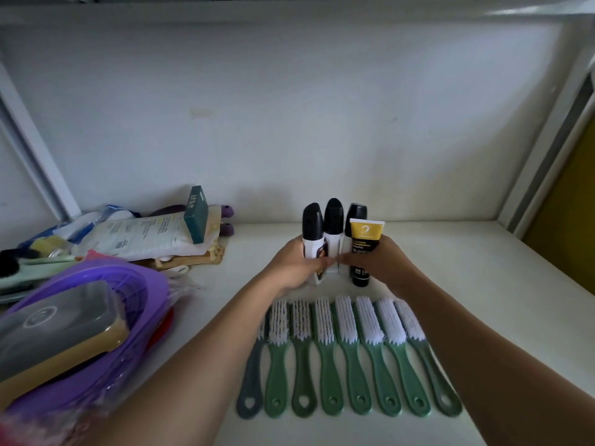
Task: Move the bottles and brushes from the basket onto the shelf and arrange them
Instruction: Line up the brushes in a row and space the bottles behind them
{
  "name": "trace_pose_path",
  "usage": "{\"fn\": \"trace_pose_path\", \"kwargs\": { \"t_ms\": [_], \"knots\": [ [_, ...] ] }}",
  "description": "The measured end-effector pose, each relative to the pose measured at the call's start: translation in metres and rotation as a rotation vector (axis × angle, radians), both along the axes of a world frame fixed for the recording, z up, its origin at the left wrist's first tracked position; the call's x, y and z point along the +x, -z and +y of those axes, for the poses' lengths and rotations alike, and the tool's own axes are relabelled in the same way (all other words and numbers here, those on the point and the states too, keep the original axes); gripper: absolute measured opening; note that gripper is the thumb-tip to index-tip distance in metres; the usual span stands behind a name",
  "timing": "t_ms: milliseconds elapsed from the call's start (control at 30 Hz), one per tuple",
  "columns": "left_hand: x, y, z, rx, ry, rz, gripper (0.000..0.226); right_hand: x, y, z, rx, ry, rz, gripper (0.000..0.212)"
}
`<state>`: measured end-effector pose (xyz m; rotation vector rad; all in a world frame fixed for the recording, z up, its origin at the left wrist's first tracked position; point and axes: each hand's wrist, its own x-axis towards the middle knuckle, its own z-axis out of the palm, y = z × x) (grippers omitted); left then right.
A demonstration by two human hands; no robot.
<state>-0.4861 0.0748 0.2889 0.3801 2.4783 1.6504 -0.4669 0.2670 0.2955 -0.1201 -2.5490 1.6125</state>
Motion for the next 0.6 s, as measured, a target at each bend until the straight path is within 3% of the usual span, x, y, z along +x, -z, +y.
{"fn": "trace_pose_path", "kwargs": {
  "t_ms": [267,600],
  "knots": [
    [-0.006,0.001,0.02,-0.089,0.07,0.105,0.036,0.016,-0.003,0.038,0.015,0.062,-0.031,0.033],
    [-0.01,0.001,-0.06,-0.199,-0.075,0.135,0.037,0.028,-0.005,0.048,0.032,0.046,0.012,0.033]
  ]
}}
